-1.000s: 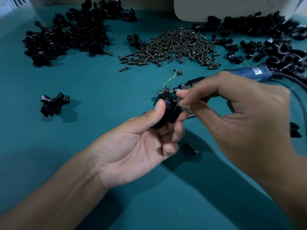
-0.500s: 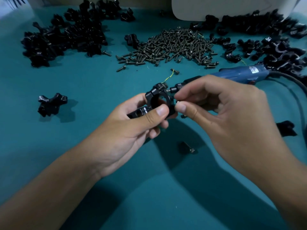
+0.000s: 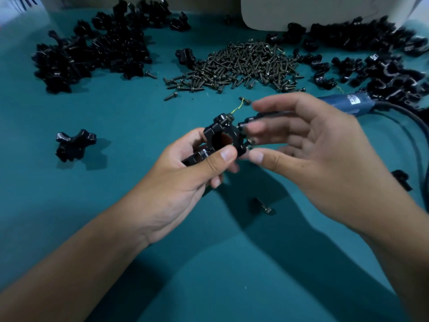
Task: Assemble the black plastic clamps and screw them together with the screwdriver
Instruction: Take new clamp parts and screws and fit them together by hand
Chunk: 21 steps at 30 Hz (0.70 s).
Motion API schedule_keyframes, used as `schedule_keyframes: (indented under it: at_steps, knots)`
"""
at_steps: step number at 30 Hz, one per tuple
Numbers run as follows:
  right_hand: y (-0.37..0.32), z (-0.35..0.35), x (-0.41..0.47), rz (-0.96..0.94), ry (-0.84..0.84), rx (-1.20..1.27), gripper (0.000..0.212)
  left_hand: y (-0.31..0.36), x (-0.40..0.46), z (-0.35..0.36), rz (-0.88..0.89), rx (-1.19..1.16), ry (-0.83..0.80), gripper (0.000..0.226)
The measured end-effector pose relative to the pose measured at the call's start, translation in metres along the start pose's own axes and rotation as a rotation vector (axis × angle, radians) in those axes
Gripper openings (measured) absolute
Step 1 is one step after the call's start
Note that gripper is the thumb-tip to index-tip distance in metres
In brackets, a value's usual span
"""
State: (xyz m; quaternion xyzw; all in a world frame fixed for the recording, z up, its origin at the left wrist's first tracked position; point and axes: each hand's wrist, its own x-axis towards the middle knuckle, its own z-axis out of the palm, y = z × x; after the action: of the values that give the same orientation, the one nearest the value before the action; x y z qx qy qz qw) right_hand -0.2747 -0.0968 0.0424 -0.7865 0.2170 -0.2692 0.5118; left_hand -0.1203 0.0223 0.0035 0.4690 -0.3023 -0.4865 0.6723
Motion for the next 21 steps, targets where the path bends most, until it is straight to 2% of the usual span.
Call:
schedule_keyframes:
  at_steps: [1, 4, 6, 8, 10, 12, 14, 17, 21]
  knots:
    - [0.0010, 0.0005, 0.0000, 0.013, 0.025, -0.026, 0.031, 0.0005, 0.0001, 0.0005, 0.011, 0.011, -0.002, 0.038]
    - [0.0018, 0.0014, 0.0001, -0.046, 0.056, -0.312, 0.017, 0.0020, -0.0009, 0.0012, 0.021, 0.045, 0.001, 0.049]
    - [0.0011, 0.0004, 0.0010, -0.052, 0.009, -0.278, 0.004, 0.0021, -0.0006, -0.0001, 0.032, 0.063, 0.008, 0.046]
    - [-0.0007, -0.0008, 0.0019, 0.002, -0.038, -0.145, 0.018, 0.0014, -0.0001, -0.0020, 0.048, 0.069, 0.016, 0.042]
    - [0.0017, -0.0017, 0.0014, 0.028, -0.009, -0.133, 0.025, 0.0011, 0.0000, -0.0030, 0.062, 0.092, 0.016, 0.043]
    - [0.0024, 0.0008, 0.0014, -0.001, 0.010, -0.233, 0.018, 0.0008, -0.0002, -0.0030, 0.063, 0.129, 0.012, 0.048]
    - [0.0017, 0.0019, 0.0015, -0.012, -0.010, -0.178, 0.006, 0.0003, 0.0004, -0.0036, 0.071, 0.153, 0.005, 0.047]
    - [0.0020, 0.0012, 0.0017, 0.038, -0.019, -0.035, 0.022, -0.0003, 0.0008, -0.0047, 0.080, 0.154, 0.001, 0.045]
    - [0.0077, 0.0014, 0.0022, 0.006, 0.012, -0.136, 0.023, -0.0003, -0.0012, -0.0050, 0.057, 0.168, -0.036, 0.034]
